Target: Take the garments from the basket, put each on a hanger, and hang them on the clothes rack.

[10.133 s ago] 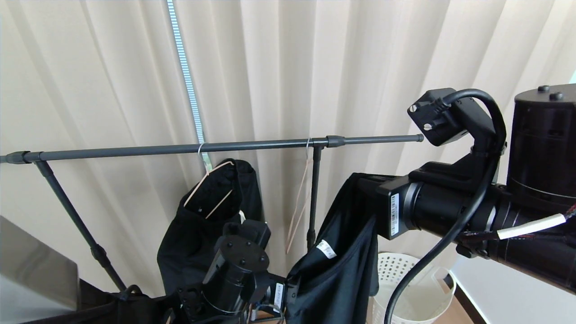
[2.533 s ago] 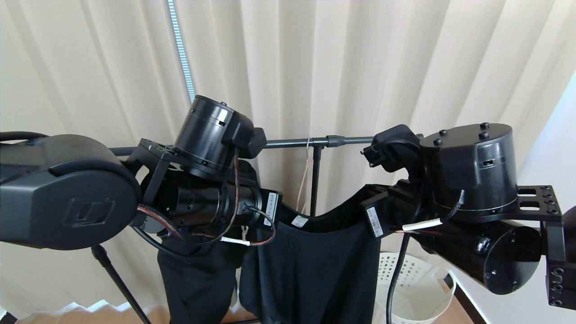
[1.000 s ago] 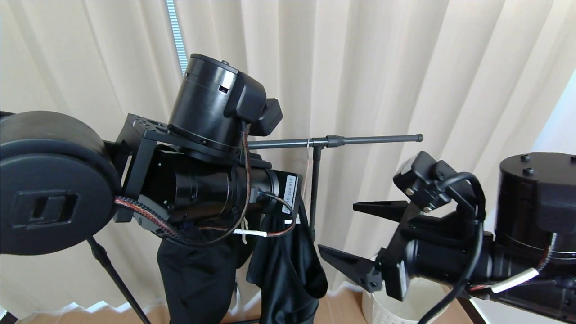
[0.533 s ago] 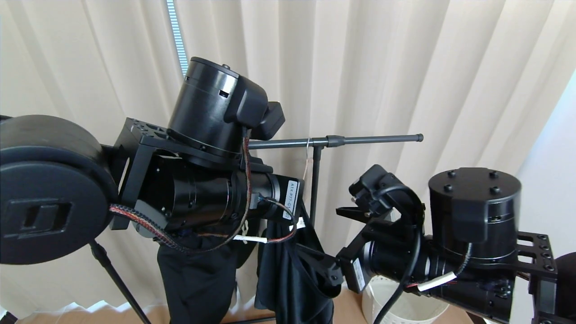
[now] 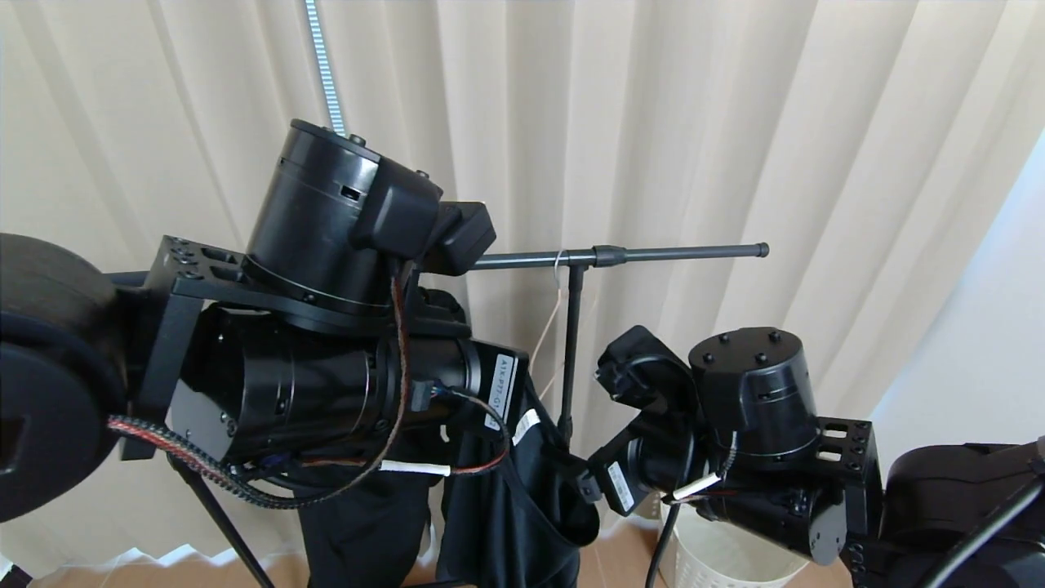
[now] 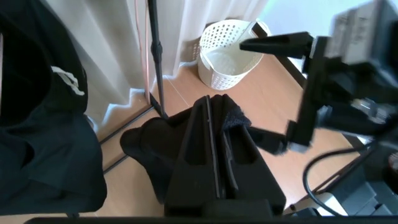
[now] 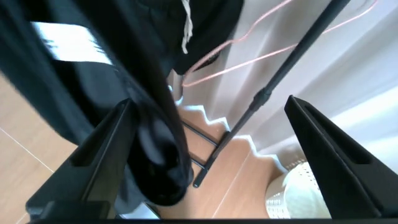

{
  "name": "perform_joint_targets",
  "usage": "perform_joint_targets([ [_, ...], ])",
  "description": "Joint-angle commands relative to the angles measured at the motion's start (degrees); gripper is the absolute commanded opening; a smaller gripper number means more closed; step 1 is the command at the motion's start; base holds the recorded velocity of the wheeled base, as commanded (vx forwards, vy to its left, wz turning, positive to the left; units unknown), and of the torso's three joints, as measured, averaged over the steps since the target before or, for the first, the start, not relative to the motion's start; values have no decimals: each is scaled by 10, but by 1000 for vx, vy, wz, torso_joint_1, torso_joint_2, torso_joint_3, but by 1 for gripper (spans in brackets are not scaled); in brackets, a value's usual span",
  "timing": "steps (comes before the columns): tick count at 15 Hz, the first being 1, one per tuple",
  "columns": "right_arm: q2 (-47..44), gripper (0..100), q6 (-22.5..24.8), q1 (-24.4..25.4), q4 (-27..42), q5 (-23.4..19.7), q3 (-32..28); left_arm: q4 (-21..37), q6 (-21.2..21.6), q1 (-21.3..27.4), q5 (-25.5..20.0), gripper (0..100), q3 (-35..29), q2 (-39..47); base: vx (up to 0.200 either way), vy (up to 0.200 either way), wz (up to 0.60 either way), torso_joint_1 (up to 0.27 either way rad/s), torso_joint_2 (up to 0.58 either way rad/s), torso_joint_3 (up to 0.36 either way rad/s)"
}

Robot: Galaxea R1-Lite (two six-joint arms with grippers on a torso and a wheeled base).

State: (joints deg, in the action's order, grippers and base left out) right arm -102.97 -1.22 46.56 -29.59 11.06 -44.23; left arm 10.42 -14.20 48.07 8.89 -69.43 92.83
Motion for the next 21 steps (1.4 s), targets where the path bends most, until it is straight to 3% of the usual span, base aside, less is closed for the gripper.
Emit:
perform_joint_targets([
  [1, -20, 100, 0, -1, 0, 1, -2, 0, 1, 0, -4, 0, 14, -20, 0, 0, 0, 0, 0, 0],
  [10, -30, 100, 2, -2, 0, 4, -2, -4, 24, 0, -13, 0, 42, -56, 0, 0, 0, 0, 0, 0],
  [11, -29, 0, 2, -6, 0, 5, -3, -4, 30, 0, -13, 0, 43, -56, 0, 0, 0, 0, 0, 0],
  [16, -17, 0, 3, -35, 0, 9, -9, -15, 31, -3, -33, 0, 69, -52, 0, 0, 0, 0, 0, 0],
  [21, 55, 0, 52, -92, 1, 27, -9, -22, 55, -27, -50, 0, 60, 2, 0, 0, 0, 0, 0, 0],
])
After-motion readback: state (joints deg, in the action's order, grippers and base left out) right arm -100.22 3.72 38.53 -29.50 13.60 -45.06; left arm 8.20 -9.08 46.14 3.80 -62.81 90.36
